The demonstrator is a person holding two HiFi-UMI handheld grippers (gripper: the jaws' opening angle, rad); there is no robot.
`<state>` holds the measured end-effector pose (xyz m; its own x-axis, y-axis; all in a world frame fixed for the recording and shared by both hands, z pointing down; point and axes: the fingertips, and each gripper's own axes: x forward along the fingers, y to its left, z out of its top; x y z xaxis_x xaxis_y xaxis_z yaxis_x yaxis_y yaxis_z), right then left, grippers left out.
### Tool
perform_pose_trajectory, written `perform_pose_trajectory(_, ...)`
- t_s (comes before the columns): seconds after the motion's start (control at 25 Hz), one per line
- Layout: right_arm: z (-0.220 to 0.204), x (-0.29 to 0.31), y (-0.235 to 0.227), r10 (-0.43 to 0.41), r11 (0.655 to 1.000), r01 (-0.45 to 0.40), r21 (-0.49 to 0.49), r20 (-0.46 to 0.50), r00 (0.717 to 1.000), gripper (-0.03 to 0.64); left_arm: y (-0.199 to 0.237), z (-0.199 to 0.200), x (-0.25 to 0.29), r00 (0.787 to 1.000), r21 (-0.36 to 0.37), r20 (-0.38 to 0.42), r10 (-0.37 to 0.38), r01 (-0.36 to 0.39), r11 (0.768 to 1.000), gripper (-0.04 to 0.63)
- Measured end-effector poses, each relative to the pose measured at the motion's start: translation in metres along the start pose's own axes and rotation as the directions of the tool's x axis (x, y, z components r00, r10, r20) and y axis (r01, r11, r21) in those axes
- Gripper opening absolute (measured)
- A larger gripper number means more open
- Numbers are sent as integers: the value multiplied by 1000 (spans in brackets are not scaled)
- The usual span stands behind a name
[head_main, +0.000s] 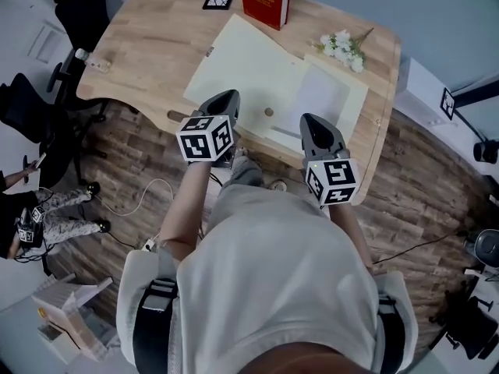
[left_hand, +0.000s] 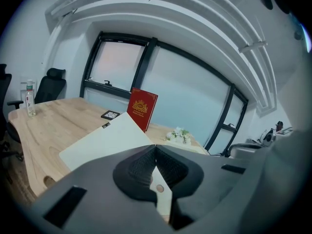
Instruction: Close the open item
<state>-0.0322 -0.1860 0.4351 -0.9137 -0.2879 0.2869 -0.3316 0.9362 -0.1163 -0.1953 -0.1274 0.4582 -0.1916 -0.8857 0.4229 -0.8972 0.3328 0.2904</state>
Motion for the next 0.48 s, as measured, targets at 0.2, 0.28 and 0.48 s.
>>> perform_pose_trajectory(0.2,1,9,-1,2,1000,-2,1,-3,1000,20,30,20,5,999,28,-9,40,-40,999,20)
perform_pose_trajectory(0.28,2,14,-4,0,1000,0,5,-5,1000,20,44,30,10,999,28,-20,49,-49,998,20)
perform_pose_trajectory(0.48,-2,28,-9,-5,1000,5,11,-24,1000,20,75,54,24,997,44,-51,53,-50,998,20)
